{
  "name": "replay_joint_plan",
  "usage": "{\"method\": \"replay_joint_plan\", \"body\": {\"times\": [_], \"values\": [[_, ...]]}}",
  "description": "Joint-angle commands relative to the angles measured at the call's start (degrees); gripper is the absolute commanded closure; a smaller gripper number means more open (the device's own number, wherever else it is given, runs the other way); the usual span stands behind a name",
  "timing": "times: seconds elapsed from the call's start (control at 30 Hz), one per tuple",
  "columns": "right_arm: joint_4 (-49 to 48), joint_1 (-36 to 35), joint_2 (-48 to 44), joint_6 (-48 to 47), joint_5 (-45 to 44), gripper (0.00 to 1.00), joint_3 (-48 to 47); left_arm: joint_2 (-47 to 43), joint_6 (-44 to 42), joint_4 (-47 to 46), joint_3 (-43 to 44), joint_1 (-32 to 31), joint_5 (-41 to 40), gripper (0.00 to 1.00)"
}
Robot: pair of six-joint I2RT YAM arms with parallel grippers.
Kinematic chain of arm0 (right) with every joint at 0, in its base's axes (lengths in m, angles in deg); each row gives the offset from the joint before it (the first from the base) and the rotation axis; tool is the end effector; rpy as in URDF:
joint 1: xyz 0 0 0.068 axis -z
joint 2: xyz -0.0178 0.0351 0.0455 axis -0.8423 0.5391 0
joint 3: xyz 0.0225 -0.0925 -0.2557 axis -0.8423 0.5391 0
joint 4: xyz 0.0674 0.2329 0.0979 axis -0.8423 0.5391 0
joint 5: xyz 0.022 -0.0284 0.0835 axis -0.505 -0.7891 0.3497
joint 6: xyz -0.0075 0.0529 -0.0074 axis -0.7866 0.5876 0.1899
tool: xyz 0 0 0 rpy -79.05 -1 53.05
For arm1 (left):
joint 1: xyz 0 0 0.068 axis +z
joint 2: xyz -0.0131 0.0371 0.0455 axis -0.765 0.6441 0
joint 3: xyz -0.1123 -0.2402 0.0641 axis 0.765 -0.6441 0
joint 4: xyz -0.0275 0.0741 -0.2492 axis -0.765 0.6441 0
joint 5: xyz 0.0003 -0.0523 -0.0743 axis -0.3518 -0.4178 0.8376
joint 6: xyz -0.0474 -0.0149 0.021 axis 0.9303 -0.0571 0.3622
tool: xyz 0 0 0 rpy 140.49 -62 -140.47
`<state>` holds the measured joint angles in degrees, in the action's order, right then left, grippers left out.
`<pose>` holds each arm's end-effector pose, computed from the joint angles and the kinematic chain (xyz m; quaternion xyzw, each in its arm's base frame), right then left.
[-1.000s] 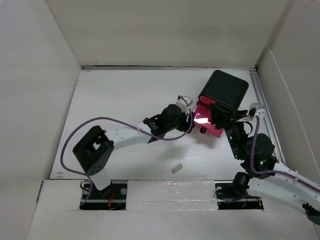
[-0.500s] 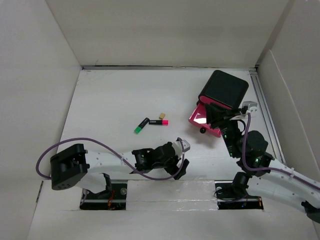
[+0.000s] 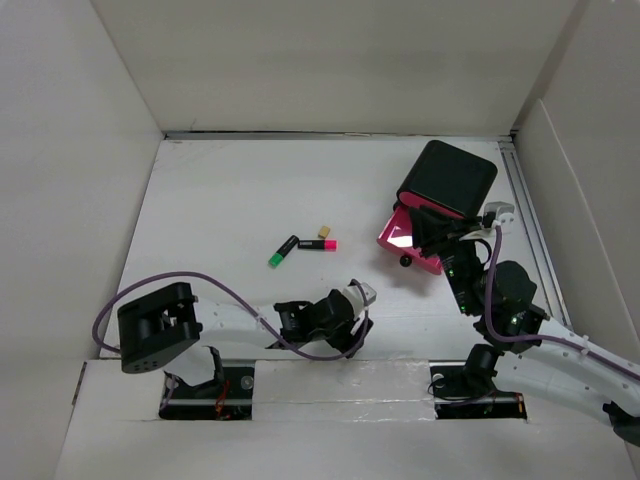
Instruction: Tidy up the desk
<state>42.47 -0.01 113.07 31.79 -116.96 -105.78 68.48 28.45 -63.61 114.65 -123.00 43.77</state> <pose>0.0992 0.1138 0.3762 0.0293 0.6059 0.2692 0.7481 0.0841 -0.2668 0.1647 0.3756 0.8122 -0.3011 0.3296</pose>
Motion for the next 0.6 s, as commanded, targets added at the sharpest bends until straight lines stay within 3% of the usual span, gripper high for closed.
{"method": "replay_joint_plan", "body": {"times": [0.0,0.23,0.27,0.33,0.37,0.57], "values": [[-0.92,0.08,-0.67,-0.07,0.42,0.65,-2.37,1.85,-0.21,-0.36,1.86,-1.07,-0.58,0.34],[-0.92,0.08,-0.67,-0.07,0.51,0.65,-2.37,7.21,-1.0,2.8,5.11,-4.5,-4.62,0.58],[-0.83,0.08,-0.76,-0.07,0.42,0.65,-2.37,8.43,-1.0,4.29,6.59,-6.16,-6.72,0.67],[-0.83,0.08,-1.19,-0.07,0.42,0.65,-2.29,12.12,-0.82,6.31,8.36,-8.01,-11.1,0.73],[-0.83,0.08,-1.37,-0.07,0.51,0.65,-2.28,13.53,-0.21,8.93,10.63,-9.33,-12.87,0.88],[-0.66,0.08,-1.9,0.02,0.69,0.65,-2.2,14.43,1.81,10.89,13.37,-10.57,-20.79,1.0]]}}
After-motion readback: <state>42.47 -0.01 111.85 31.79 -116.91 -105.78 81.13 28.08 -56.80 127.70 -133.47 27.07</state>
